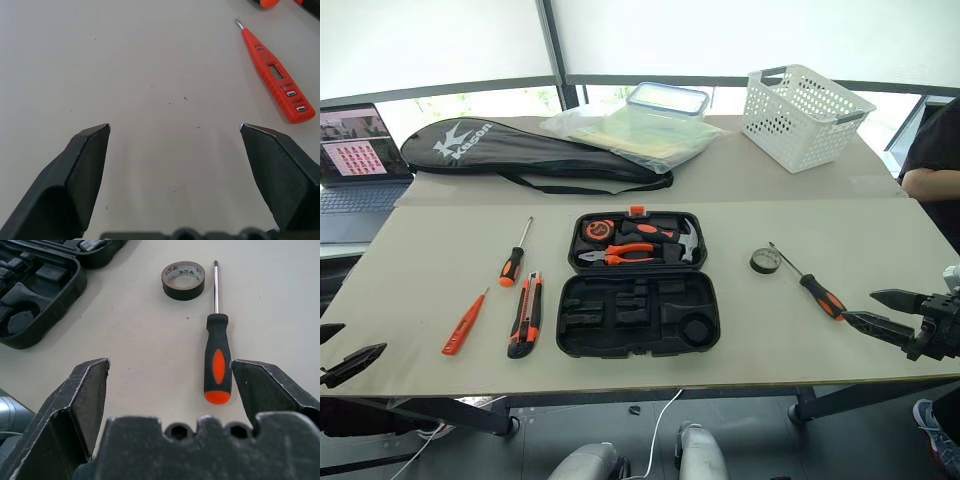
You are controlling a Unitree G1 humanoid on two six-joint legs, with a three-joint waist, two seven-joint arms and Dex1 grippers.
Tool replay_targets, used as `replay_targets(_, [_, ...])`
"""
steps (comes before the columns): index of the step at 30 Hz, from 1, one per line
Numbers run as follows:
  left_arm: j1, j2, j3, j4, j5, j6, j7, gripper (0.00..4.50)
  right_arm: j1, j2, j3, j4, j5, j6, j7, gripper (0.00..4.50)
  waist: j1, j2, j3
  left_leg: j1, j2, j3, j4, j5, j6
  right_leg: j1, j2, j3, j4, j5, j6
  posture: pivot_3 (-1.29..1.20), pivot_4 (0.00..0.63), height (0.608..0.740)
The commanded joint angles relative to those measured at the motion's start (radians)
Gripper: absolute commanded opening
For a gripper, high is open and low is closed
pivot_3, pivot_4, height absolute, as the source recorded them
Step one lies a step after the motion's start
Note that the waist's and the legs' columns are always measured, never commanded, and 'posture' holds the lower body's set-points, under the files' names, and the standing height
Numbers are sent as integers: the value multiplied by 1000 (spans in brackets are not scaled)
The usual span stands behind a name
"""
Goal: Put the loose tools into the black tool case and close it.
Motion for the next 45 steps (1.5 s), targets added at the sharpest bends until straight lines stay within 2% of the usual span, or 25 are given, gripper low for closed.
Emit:
replay_targets(1, [6, 1, 38, 13, 7, -33, 4, 4455, -13, -21, -24, 2, 11, -7, 12, 4481, -1, 0, 0, 0, 0, 0, 0, 0, 0, 0, 0, 0, 0, 0, 0, 0, 150, 740])
replay_targets(5, [-41, 3, 13, 24, 15, 8, 69, 4455, -47, -11, -35, -15, 24, 12, -20, 4481, -1, 0, 0, 0, 0, 0, 0, 0, 0, 0, 0, 0, 0, 0, 0, 0, 150, 740])
replay_targets(9, [-185, 8, -87, -178, -42, 225, 218, 4455, -171, 1, 4, -162, 81, 79, -98, 4481, -1, 0, 0, 0, 0, 1, 1, 0, -1, 0, 0, 0, 1, 0, 2, 0, 150, 740])
replay_targets(13, [-348, 5, -211, -254, -72, 448, 335, 4455, -240, 25, 65, -280, 116, 140, -156, 4481, 1, -1, 0, 0, 0, -1, 2, 1, -6, 1, 0, 1, 1, 1, 5, 0, 150, 740])
replay_targets(16, [-512, -15, -311, -252, -101, 594, 400, 4455, -272, 46, 121, -387, 136, 163, -185, 4481, 1, -1, 0, 0, 0, -1, 2, 2, -4, 0, 2, 0, 2, 4, -1, 0, 150, 740])
replay_targets(20, [-720, -62, -470, -162, -46, 700, 485, 4455, -330, 95, 217, -510, 146, 158, -223, 4481, 0, -1, 0, -1, -2, -1, 2, 3, -3, -1, 1, 0, 2, 5, -2, 0, 150, 740])
replay_targets(24, [-861, -99, -596, -51, 3, 724, 499, 4455, -386, 135, 309, -588, 152, 149, -220, 4481, -6, -1, 0, -1, -3, -1, 2, 3, -3, -2, 2, -1, 1, 5, -1, 0, 150, 740])
replay_targets(30, [-1018, -152, -719, 206, 107, 629, 490, 4455, -450, 215, 403, -620, 156, 135, -231, 4481, -6, -1, 0, -4, -3, -1, 2, 6, 1, -7, 7, -2, 1, 5, -1, 0, 150, 740])
replay_targets(33, [-1048, -172, -788, 299, 184, 533, 485, 3738, -448, 258, 457, -638, 123, 113, -247, 4500, -3, -1, 0, -4, -3, 0, 3, 6, 1, -7, 7, -2, 1, 5, -1, 0, 150, 740])
replay_targets(35, [-1061, -189, -792, 327, 185, 532, 471, 2935, -445, 279, 481, -651, 111, 105, -260, 4500, -2, -1, 0, -4, -4, 0, 3, 6, 1, -7, 7, -2, 1, 5, -2, 0, 150, 740])
replay_targets(37, [-1067, -193, -796, 348, 197, 528, 462, 2379, -444, 290, 493, -659, 102, 98, -265, 4500, -1, -1, 0, -4, -4, 0, 4, 6, 1, -7, 6, -1, 2, 6, -2, 0, 150, 740])
replay_targets(38, [-1068, -193, -795, 360, 203, 531, 463, 1887, -444, 295, 499, -663, 99, 96, -269, 4500, -1, -1, 0, -4, -4, 0, 5, 6, 1, -7, 6, -1, 2, 6, -2, 0, 150, 740])
replay_targets(41, [-1059, -179, -798, 373, 224, 526, 460, 920, -447, 299, 502, -666, 97, 95, -276, 4500, -2, -1, 0, -3, -4, 0, 5, 6, 0, -6, 6, -1, 3, 6, -2, 0, 150, 740])
replay_targets(43, [-1060, -167, -781, 358, 227, 491, 446, 829, -446, 293, 501, -666, 91, 93, -274, 4500, -6, -2, 0, -2, -3, 0, 6, 7, 0, -5, 5, 0, 4, 6, -2, 0, 150, 740])
replay_targets(45, [-1068, -164, -758, 299, 227, 288, 387, 829, -437, 280, 501, -666, 77, 87, -269, 4500, -8, -2, 0, -2, -3, 0, 6, 7, 0, -6, 2, 0, 6, 6, -2, 0, 150, 740])
